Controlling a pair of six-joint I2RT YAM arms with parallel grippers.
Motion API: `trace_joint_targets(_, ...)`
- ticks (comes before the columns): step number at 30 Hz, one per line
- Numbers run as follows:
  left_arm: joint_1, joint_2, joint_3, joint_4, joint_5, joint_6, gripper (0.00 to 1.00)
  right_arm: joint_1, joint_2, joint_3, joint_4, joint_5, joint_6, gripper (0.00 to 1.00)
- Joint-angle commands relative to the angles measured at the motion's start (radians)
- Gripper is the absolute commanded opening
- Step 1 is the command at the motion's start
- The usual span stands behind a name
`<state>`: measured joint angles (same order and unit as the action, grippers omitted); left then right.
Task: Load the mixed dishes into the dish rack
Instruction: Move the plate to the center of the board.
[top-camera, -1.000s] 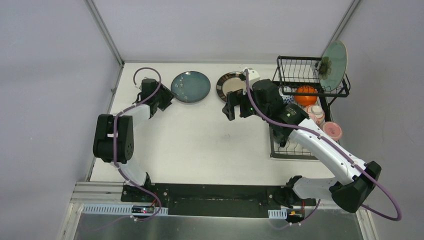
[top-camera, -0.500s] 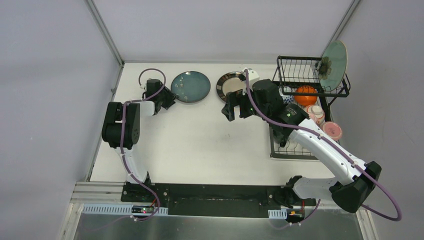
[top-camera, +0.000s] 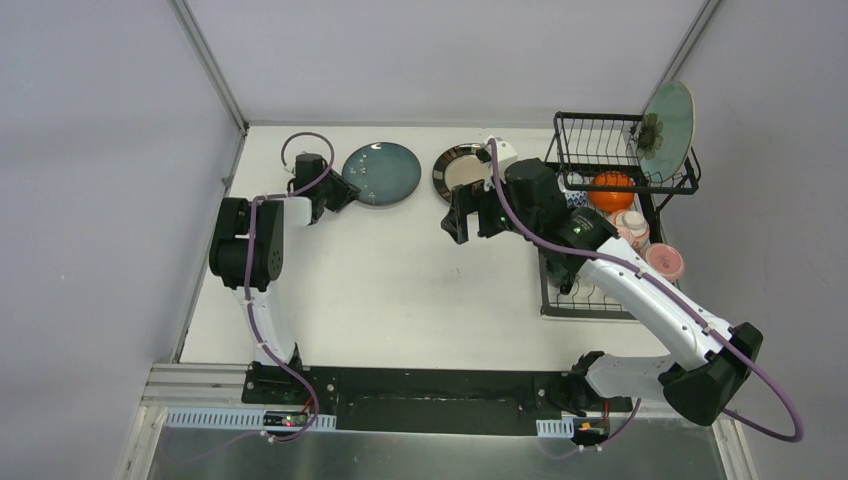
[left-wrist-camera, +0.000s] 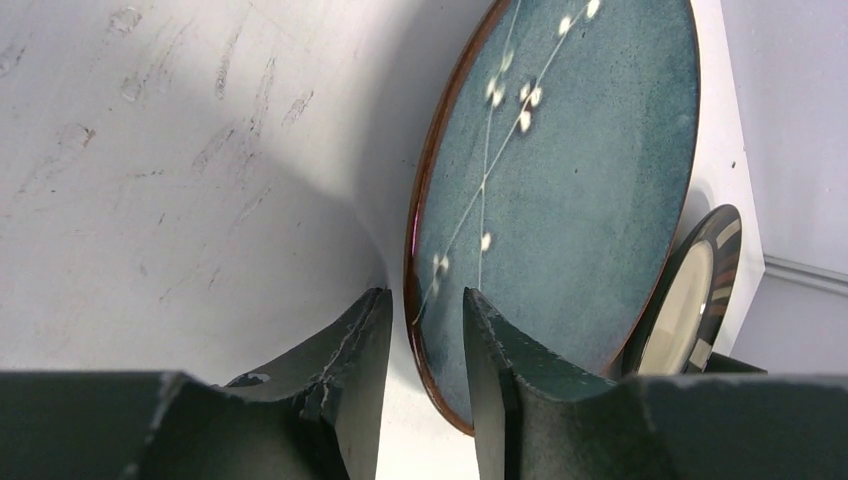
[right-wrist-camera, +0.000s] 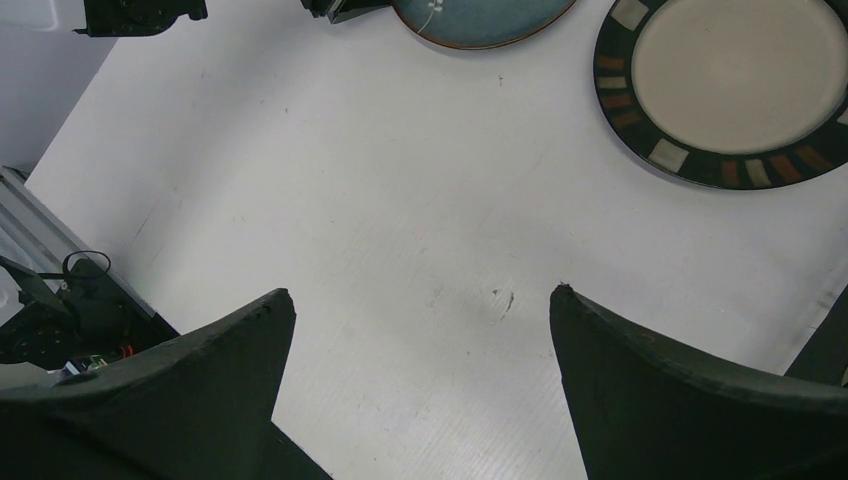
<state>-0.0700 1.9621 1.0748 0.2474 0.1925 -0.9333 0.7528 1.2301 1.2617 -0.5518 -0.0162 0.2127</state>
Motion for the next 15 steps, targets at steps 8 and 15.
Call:
trace_joint_targets(8, 0.010, -0.037, 0.030, -0.099, 0.003, 0.034, 0.07, 0.006, -0.009, -0.014, 0.032, -0.040, 0.028, 1.00)
trace_joint_targets(15, 0.010, -0.141, -0.020, -0.162, 0.001, 0.051, 0.00, 0.006, -0.006, -0.033, 0.050, -0.042, 0.046, 1.00)
